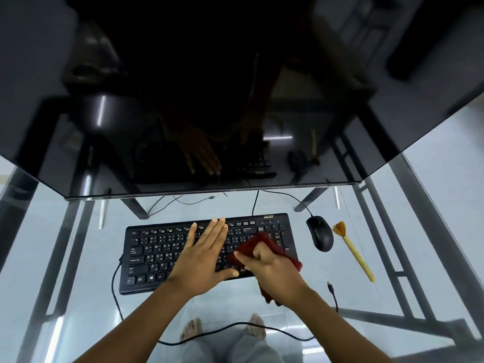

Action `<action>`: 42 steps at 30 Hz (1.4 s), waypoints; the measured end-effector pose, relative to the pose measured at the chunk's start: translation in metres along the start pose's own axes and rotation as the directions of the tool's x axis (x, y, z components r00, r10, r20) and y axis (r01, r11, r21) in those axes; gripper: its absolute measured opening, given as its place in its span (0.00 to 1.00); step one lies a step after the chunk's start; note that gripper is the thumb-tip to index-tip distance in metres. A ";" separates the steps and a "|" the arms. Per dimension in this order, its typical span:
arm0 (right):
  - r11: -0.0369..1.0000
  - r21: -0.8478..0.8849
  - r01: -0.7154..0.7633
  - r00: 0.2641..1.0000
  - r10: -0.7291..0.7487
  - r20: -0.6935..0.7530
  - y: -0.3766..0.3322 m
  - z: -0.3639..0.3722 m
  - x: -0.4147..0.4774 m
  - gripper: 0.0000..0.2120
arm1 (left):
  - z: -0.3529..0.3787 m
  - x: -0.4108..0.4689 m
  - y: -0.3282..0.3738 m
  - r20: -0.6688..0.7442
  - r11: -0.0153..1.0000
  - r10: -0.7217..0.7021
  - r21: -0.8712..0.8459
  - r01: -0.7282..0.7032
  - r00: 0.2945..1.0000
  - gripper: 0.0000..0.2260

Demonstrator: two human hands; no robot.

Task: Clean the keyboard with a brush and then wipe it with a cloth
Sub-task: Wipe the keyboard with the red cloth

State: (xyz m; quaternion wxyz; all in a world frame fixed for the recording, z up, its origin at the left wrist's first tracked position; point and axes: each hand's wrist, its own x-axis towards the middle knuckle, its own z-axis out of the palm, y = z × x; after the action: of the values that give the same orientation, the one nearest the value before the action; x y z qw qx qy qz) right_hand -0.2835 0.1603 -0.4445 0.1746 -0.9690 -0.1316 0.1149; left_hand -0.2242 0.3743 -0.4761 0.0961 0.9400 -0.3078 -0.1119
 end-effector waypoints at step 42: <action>0.996 0.090 -0.009 0.995 0.018 -0.098 -0.157 0.063 0.081 0.24 | -0.017 -0.096 -0.124 -0.092 0.953 -0.214 -0.238 0.187 0.972 0.51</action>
State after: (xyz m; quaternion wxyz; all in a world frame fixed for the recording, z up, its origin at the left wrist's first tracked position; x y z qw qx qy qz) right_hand -0.2586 0.3457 -0.4580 0.2234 -0.9656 -0.1110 0.0738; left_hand -0.2260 0.5315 -0.4764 0.2093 0.9540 -0.1896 -0.1004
